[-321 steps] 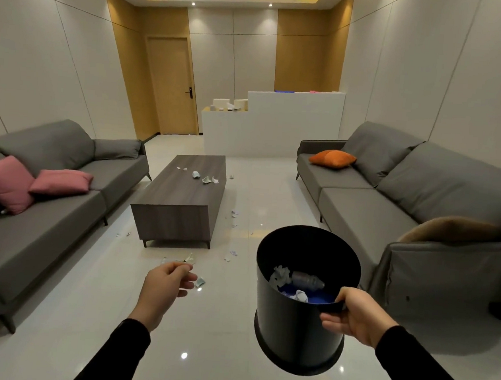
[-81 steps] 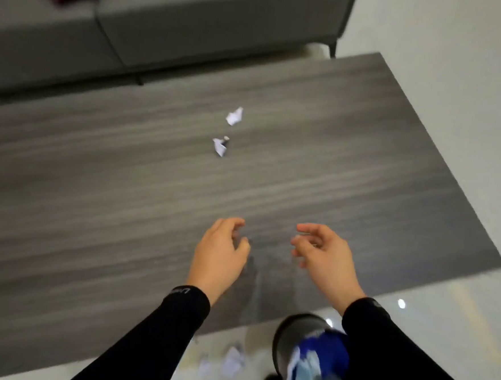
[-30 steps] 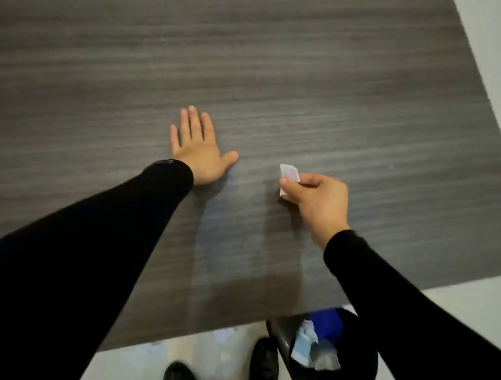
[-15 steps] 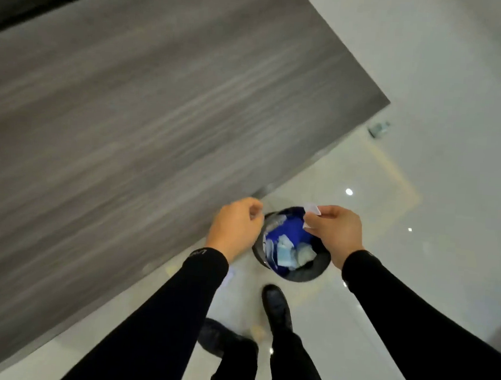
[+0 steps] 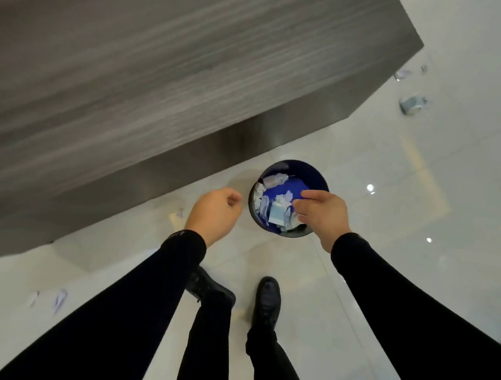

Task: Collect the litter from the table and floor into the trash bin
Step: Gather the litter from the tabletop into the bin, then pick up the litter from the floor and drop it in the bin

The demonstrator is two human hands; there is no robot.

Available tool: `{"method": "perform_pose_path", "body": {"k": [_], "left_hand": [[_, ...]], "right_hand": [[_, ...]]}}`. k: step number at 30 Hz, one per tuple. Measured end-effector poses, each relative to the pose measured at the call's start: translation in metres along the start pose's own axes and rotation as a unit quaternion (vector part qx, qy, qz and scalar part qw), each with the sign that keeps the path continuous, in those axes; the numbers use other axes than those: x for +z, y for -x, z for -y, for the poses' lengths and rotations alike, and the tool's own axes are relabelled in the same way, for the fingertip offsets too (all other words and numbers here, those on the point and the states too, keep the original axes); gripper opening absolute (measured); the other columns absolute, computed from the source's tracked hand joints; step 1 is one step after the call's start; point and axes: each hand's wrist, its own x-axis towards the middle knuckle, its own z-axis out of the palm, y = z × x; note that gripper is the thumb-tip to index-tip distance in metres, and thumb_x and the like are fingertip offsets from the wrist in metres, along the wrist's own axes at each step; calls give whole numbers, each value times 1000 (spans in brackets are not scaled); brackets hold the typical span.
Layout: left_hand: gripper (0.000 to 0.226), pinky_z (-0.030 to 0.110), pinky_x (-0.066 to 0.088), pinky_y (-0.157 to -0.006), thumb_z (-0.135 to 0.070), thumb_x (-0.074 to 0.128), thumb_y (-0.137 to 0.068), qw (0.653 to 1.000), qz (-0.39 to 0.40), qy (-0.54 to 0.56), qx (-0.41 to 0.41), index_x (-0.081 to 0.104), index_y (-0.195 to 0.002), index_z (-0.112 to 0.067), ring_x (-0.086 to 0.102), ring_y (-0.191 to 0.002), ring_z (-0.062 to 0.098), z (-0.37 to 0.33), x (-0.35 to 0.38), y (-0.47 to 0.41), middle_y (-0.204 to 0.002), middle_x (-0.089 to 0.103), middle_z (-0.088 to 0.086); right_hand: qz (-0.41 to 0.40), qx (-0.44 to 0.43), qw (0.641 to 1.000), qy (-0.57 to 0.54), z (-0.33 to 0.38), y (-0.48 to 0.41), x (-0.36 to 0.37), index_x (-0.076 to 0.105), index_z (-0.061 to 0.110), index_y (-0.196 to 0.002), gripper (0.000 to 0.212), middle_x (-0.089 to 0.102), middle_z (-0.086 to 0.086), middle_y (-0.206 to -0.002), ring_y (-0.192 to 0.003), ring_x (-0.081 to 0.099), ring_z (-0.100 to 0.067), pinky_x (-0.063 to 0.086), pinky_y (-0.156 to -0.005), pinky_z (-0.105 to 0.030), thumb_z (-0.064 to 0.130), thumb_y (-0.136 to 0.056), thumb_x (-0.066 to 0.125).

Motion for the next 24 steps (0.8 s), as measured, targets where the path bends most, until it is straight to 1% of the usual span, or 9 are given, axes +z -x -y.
{"method": "perform_pose_path", "body": {"k": [3, 5, 8, 9, 11, 15, 18, 22, 24], "left_hand": [[26, 34, 49, -88, -19, 52, -89, 998, -56, 15, -22, 64, -111, -15, 62, -99, 23, 17, -24, 23, -110, 69, 4], [24, 29, 47, -84, -19, 52, -87, 991, -116, 33, -56, 66, -107, -16, 63, -95, 21, 39, -46, 41, -106, 70, 3], [20, 33, 49, -86, -17, 52, -86, 971, -193, 61, -126, 67, -99, -16, 63, -93, 25, 85, -82, 70, -97, 71, 6], [19, 34, 50, -87, -16, 52, -85, 964, -209, 72, -150, 67, -98, -16, 64, -93, 26, 102, -92, 79, -95, 71, 7], [19, 32, 49, -85, -15, 52, -86, 950, -231, 88, -191, 67, -98, -14, 63, -93, 26, 138, -106, 98, -96, 71, 8], [21, 26, 42, -75, -13, 51, -86, 931, -250, 97, -249, 66, -100, -13, 62, -89, 21, 201, -109, 124, -99, 70, 7], [23, 25, 42, -75, -11, 51, -85, 922, -250, 99, -279, 67, -101, -13, 61, -87, 20, 243, -101, 136, -101, 71, 7], [26, 23, 39, -81, -8, 50, -86, 923, -228, 89, -297, 67, -106, -12, 59, -107, 24, 303, -83, 148, -120, 66, 11], [26, 25, 43, -80, -8, 49, -86, 929, -203, 92, -295, 67, -105, -12, 61, -103, 26, 335, -73, 150, -114, 68, 11]], "right_hand": [[73, -32, 995, 56, 9, 21, 24, 63, 4, -108, 25, 65, -8, -84, -80, 64, -22, 56, -79, -29, 4, -83, 63], [100, -65, 987, 108, 13, 32, 45, 64, 1, -111, 30, 67, -11, -87, -85, 65, -26, 55, -87, -35, 5, -82, 63], [140, -102, 973, 154, 14, 47, 83, 63, -1, -112, 30, 64, -13, -91, -76, 61, -23, 53, -77, -32, 3, -82, 63], [153, -107, 969, 163, 12, 51, 96, 62, -1, -111, 30, 64, -14, -93, -78, 61, -24, 53, -79, -33, 2, -81, 64], [181, -105, 962, 174, 6, 59, 125, 62, -1, -109, 28, 65, -17, -97, -88, 62, -28, 52, -91, -43, 2, -80, 64], [233, -93, 946, 205, -22, 76, 178, 63, 6, -102, 23, 63, -11, -87, -82, 62, -25, 53, -91, -45, 4, -79, 65], [245, -92, 936, 235, -53, 84, 214, 63, 5, -105, 25, 62, -11, -89, -82, 62, -25, 53, -91, -46, 5, -80, 62], [239, -80, 933, 256, -95, 93, 256, 63, 8, -102, 23, 62, -6, -75, -79, 60, -23, 52, -90, -45, 3, -79, 61], [236, -84, 933, 258, -115, 95, 275, 64, 6, -101, 22, 63, -9, -76, -78, 59, -23, 51, -88, -46, 2, -79, 61]]}}
